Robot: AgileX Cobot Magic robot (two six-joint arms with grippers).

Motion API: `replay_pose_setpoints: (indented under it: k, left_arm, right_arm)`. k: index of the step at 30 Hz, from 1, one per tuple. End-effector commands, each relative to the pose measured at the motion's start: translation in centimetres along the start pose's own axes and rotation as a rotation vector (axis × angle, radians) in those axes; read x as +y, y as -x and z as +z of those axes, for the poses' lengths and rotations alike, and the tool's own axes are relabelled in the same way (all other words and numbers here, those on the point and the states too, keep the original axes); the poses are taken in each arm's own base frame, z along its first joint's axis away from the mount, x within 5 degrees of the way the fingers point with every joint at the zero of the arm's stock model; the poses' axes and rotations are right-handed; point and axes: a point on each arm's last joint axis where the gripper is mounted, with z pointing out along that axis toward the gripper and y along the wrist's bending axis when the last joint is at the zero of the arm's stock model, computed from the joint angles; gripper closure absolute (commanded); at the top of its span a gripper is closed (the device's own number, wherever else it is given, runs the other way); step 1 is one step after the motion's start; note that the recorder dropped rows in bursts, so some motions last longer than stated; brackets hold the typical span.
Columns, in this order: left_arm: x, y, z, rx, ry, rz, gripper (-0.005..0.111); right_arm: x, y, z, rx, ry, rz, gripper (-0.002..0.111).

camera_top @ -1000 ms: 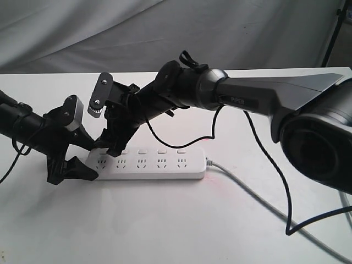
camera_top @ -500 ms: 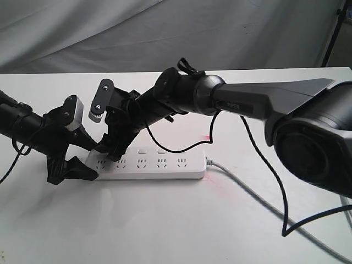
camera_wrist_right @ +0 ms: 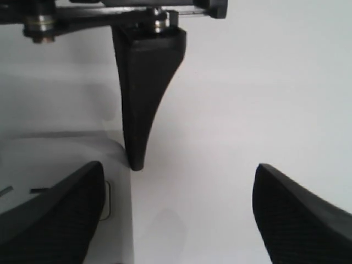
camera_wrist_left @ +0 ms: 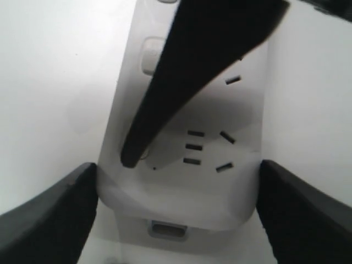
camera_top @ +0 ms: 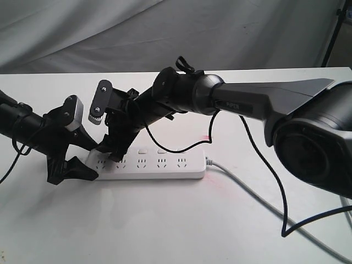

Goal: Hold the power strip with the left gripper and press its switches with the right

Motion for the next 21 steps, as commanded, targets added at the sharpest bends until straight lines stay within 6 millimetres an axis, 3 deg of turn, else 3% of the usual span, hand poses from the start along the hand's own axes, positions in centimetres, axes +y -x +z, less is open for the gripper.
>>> replay_pose_setpoints:
  k: [1, 12, 21]
  left_arm:
    - [0.1, 0.3, 0.1, -0.012, 0.006, 0.000, 0.107]
    - [0.1, 0.3, 0.1, -0.012, 0.006, 0.000, 0.107]
    - [0.1, 0.3, 0.1, -0.012, 0.006, 0.000, 0.107]
  right_arm:
    - [0.7, -1.4, 1.2, 0.062, 0.032, -0.057, 0.039]
    - [1.4, -2.6, 2.0, 0.141, 0.065, -0.110, 0.039]
    - [1.6, -1.7, 1.5, 0.103, 0.092, -0.053, 0.039]
